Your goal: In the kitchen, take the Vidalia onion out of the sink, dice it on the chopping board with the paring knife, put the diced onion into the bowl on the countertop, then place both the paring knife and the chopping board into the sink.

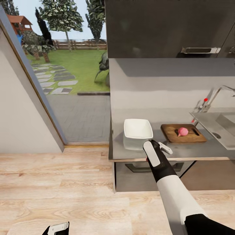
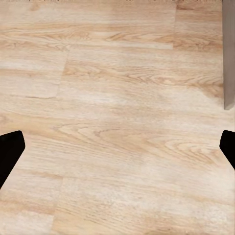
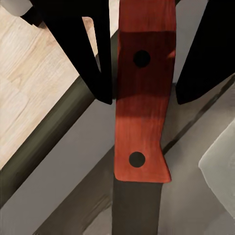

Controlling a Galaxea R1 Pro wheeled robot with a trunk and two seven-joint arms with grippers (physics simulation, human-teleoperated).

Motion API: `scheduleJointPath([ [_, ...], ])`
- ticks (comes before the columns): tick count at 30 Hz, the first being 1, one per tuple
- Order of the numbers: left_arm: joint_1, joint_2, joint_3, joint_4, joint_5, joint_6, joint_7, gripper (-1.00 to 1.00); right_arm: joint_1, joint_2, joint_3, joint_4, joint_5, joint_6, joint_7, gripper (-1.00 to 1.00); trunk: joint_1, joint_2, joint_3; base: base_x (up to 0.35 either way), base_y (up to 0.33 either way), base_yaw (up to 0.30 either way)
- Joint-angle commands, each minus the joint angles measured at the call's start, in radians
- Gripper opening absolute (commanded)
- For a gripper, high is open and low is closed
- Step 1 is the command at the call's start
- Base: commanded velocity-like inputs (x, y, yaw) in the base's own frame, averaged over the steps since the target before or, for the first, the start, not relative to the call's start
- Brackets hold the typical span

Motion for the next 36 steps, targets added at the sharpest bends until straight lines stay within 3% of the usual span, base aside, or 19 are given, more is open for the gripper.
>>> scheduleJointPath([
  [1, -0.002, 0.000, 0.002, 0.004, -0.007, -0.006, 0.006, 1.00, -0.001, 0.000, 0.001, -0.001, -0.003, 0.010, -0.007, -1.00, 0.001, -0.002, 0.000, 0.000, 0.000, 0.000],
  [24, -0.002, 0.000, 0.002, 0.004, -0.007, -0.006, 0.006, 1.00, -0.001, 0.000, 0.001, -0.002, -0.003, 0.010, -0.009, -1.00, 0.001, -0.002, 0.035, 0.000, 0.000, 0.000],
  [36, -0.002, 0.000, 0.002, 0.004, -0.007, -0.006, 0.006, 1.00, -0.001, 0.000, 0.007, -0.010, -0.001, 0.012, -0.005, -1.00, 0.001, -0.002, 0.038, 0.000, 0.000, 0.000],
])
